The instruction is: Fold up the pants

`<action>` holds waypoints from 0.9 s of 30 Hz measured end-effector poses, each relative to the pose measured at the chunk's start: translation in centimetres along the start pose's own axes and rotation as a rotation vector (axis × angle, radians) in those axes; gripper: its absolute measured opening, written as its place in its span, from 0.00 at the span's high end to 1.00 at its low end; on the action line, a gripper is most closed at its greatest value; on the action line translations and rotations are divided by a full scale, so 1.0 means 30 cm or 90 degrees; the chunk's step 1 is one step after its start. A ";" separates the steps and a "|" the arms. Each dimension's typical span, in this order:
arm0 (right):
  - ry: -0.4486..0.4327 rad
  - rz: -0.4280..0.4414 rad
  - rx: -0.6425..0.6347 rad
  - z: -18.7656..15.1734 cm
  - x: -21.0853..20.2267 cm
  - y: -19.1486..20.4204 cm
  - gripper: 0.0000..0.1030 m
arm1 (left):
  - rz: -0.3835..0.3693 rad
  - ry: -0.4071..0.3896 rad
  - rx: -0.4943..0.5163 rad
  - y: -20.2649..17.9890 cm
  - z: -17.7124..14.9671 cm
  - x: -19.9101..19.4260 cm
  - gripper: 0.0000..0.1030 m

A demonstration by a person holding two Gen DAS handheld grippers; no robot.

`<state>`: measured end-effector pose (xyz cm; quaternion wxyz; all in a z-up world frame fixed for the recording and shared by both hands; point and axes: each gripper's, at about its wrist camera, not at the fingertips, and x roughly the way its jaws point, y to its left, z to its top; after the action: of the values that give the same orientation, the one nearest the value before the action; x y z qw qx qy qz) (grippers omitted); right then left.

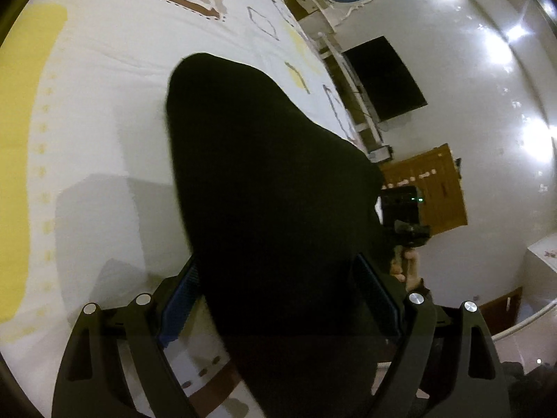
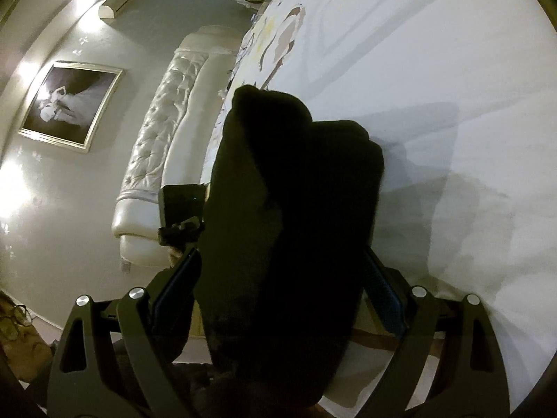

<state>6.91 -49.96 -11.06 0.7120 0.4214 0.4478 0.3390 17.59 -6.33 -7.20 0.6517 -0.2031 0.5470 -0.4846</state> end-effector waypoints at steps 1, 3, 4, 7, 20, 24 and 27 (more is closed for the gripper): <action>0.000 0.011 0.003 0.001 0.000 -0.003 0.12 | -0.002 0.001 0.001 0.001 0.001 0.002 0.18; 0.003 0.024 0.005 -0.003 0.001 -0.006 0.11 | -0.025 -0.001 -0.003 0.007 0.003 0.004 0.17; 0.004 0.028 0.006 -0.003 0.001 -0.006 0.11 | -0.037 -0.002 -0.008 0.011 0.006 0.004 0.16; 0.013 0.031 0.004 -0.002 0.008 -0.001 0.11 | -0.062 -0.004 -0.008 0.020 0.005 0.000 0.15; 0.050 -0.027 -0.015 0.013 0.045 0.026 0.14 | -0.030 0.001 0.007 0.019 0.011 0.002 0.15; 0.054 -0.047 -0.006 0.017 0.087 0.031 0.43 | -0.008 -0.004 0.023 0.000 0.008 0.015 0.24; 0.039 -0.027 0.016 0.006 0.077 -0.011 0.58 | 0.039 -0.002 0.041 0.005 0.000 0.011 0.50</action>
<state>7.97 -48.17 -12.14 0.6997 0.4097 0.4827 0.3310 17.62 -6.56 -7.49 0.6732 -0.1665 0.5360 -0.4814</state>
